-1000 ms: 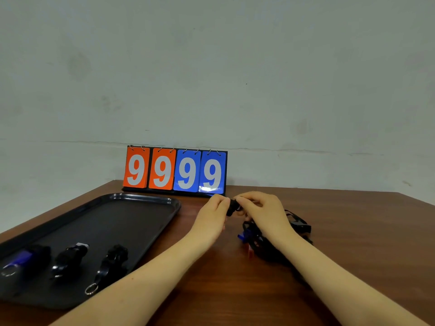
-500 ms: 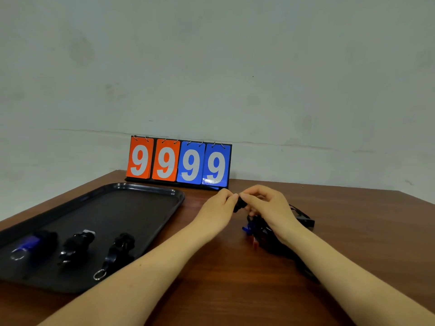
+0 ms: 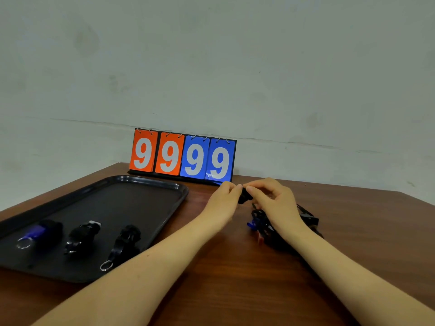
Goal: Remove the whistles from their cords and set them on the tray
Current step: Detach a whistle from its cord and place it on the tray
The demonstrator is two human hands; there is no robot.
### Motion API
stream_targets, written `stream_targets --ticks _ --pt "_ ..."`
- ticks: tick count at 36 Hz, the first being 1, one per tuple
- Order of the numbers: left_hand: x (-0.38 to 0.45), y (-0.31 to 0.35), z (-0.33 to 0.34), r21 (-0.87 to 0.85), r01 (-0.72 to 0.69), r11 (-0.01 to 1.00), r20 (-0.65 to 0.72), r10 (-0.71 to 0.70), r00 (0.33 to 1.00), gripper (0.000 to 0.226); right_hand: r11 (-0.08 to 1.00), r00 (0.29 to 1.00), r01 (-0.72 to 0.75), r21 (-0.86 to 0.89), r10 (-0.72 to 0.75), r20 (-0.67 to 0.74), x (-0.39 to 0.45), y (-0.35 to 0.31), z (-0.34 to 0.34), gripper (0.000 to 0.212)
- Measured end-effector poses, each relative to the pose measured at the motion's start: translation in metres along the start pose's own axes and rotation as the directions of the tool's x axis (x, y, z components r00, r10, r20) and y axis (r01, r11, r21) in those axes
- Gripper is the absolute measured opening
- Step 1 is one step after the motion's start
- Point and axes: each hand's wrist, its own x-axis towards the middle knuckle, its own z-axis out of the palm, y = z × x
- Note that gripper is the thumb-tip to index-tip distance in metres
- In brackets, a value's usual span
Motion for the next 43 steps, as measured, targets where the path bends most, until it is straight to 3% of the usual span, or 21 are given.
stream_targets --ticks 5,10,15,21,32,43 --pt "-0.004 0.002 0.000 0.032 -0.044 0.999 -0.062 0.046 0.997 0.024 0.987 0.993 -0.121 0.105 0.121 0.007 -0.001 -0.004 0.000 0.016" --pt "-0.008 0.002 0.000 0.005 -0.083 0.996 -0.073 0.084 0.994 0.026 0.851 0.926 -0.375 0.367 0.330 0.181 0.001 -0.004 -0.004 0.017" --pt "-0.007 0.001 0.002 -0.152 -0.038 0.988 -0.046 0.032 0.998 0.022 0.746 0.884 -0.467 0.475 0.380 0.272 0.004 -0.007 -0.005 0.018" --pt "-0.011 0.002 0.004 -0.418 0.065 0.906 0.035 -0.056 0.998 0.021 0.579 0.835 -0.544 0.607 0.443 0.326 0.007 -0.005 -0.003 0.014" --pt "-0.014 0.003 0.002 -0.574 0.143 0.806 0.108 -0.098 0.989 0.025 0.764 0.908 -0.418 0.490 0.352 0.226 0.005 -0.004 0.004 0.025" --pt "-0.012 0.001 -0.003 -0.692 0.197 0.694 0.126 -0.152 0.980 0.025 0.833 0.937 -0.349 0.429 0.310 0.161 0.005 -0.004 0.005 0.009"
